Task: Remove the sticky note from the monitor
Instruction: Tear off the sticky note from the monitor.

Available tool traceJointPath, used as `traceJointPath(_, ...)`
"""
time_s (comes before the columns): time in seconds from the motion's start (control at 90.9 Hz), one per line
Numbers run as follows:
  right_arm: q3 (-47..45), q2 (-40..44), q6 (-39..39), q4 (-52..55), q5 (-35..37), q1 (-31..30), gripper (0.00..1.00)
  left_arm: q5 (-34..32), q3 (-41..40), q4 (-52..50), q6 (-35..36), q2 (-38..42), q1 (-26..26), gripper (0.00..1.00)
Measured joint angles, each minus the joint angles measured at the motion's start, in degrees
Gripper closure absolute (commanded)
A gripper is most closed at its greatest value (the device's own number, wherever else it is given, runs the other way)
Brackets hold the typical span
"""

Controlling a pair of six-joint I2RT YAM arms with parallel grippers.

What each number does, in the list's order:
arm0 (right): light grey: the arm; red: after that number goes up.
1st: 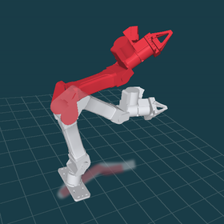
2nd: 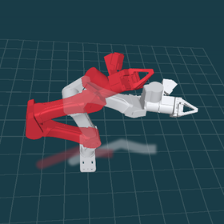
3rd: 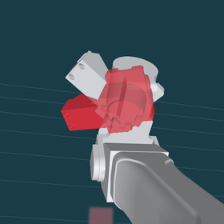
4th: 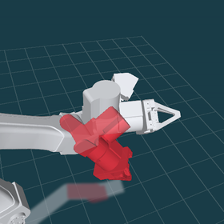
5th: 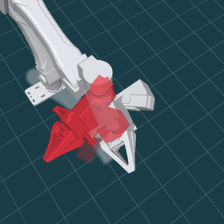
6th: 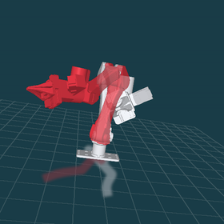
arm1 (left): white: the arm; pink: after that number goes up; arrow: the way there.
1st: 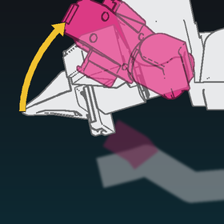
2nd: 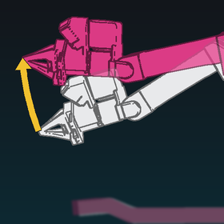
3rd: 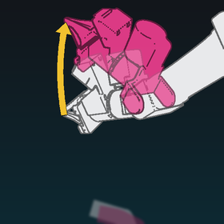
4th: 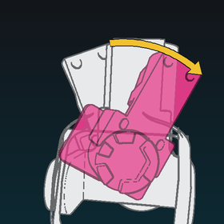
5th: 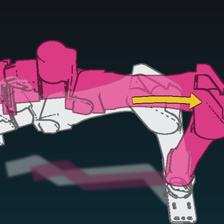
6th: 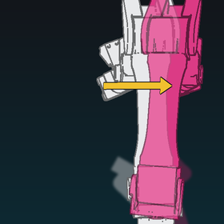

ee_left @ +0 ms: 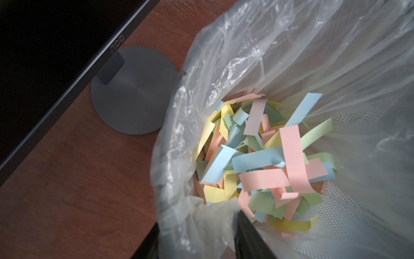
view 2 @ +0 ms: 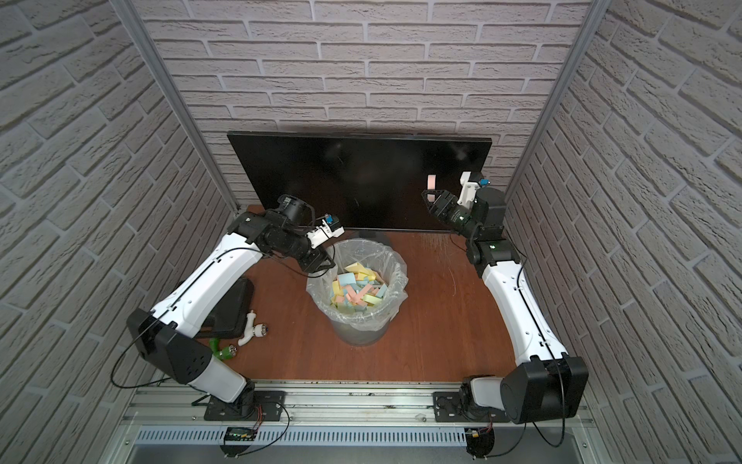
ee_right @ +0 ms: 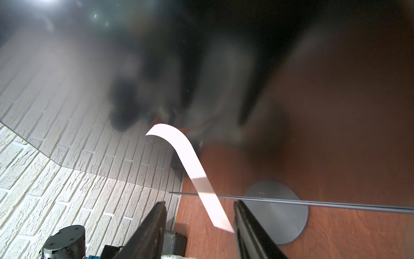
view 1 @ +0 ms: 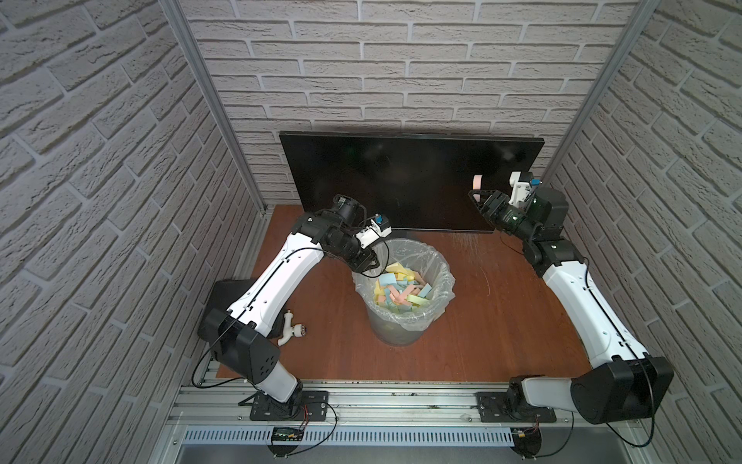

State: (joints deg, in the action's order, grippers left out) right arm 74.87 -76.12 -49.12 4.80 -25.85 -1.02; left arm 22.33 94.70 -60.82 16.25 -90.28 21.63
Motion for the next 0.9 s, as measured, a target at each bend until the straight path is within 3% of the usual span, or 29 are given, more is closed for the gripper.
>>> traceJointPath(0.165,0.0,0.0,-0.1,-0.4,-0.2,0.0,0.65,0.0,0.0,0.0,0.0,0.0,0.0,0.51)
traceJointPath(0.451,0.0,0.0,0.0,-0.8,-0.2,0.0,0.74,0.0,0.0,0.0,0.0,0.0,0.0,0.51)
traceJointPath(0.748,-1.0,1.3,0.4,-0.7,0.1,0.0,0.96,0.2,0.0,0.0,0.0,0.0,0.0,0.51)
traceJointPath(0.902,-1.1,2.6,0.5,-0.6,0.1,0.0,0.97,0.2,0.0,0.0,0.0,0.0,0.0,0.51)
